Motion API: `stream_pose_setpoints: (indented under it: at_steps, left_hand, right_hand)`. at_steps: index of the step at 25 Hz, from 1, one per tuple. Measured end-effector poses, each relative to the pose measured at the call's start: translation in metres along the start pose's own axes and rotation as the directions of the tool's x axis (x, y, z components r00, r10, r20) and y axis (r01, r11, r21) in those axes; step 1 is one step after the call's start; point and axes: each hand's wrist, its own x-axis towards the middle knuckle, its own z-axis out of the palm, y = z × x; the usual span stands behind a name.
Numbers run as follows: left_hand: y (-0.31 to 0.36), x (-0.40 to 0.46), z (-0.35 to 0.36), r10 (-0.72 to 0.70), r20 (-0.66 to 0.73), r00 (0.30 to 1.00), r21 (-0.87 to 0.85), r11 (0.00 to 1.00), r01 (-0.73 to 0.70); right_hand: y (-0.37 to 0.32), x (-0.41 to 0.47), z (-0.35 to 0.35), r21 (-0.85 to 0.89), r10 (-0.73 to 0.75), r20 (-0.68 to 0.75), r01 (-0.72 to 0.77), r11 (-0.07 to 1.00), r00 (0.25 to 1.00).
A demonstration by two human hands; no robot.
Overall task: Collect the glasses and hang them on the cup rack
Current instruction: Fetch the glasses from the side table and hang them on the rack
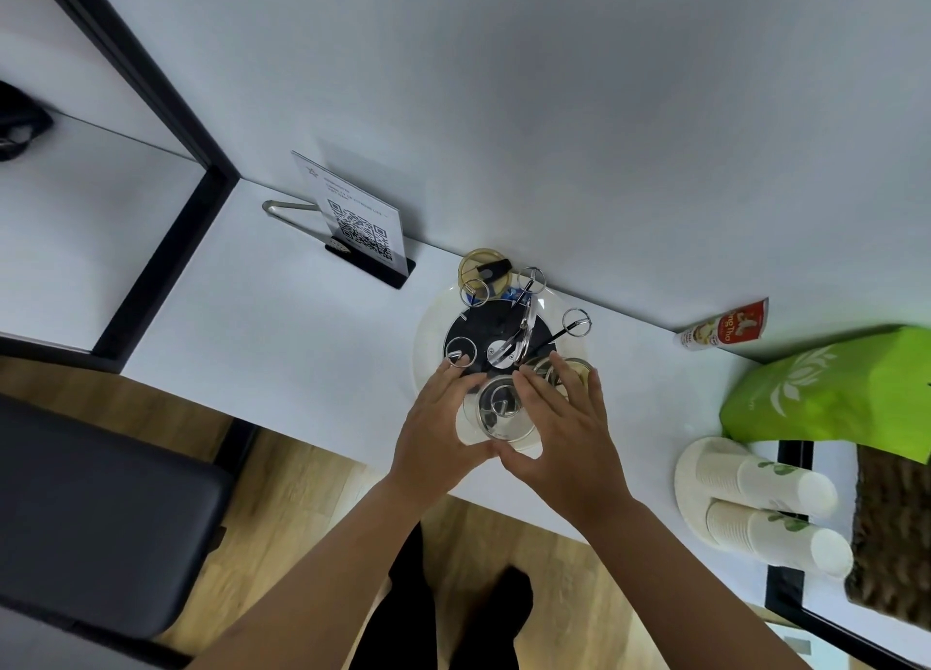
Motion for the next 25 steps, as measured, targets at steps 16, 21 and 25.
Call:
stream_pose_setpoints:
  at_steps: [16,21,25]
  left_hand:
    - [-0.013,-0.009,0.004,-0.065,0.056,0.996,-0.007,0.998,0.066]
    - [-0.008,-0.017,0.0,-0.081,0.069,0.994,-0.019,0.996,0.083]
    - [-0.001,-0.03,-0.013,-0.076,0.072,0.994,-0.021,0.997,0.078]
  right_hand:
    - [-0.01,-0.008,-0.007,0.031,0.039,0.026,-0.04,0.999,0.999]
    - [-0.013,-0.016,-0.012,0.077,0.091,0.052,-0.095,0.992,0.994]
    - [-0.016,-0.021,-0.02,0.158,0.162,0.077,-0.172,0.972,0.984]
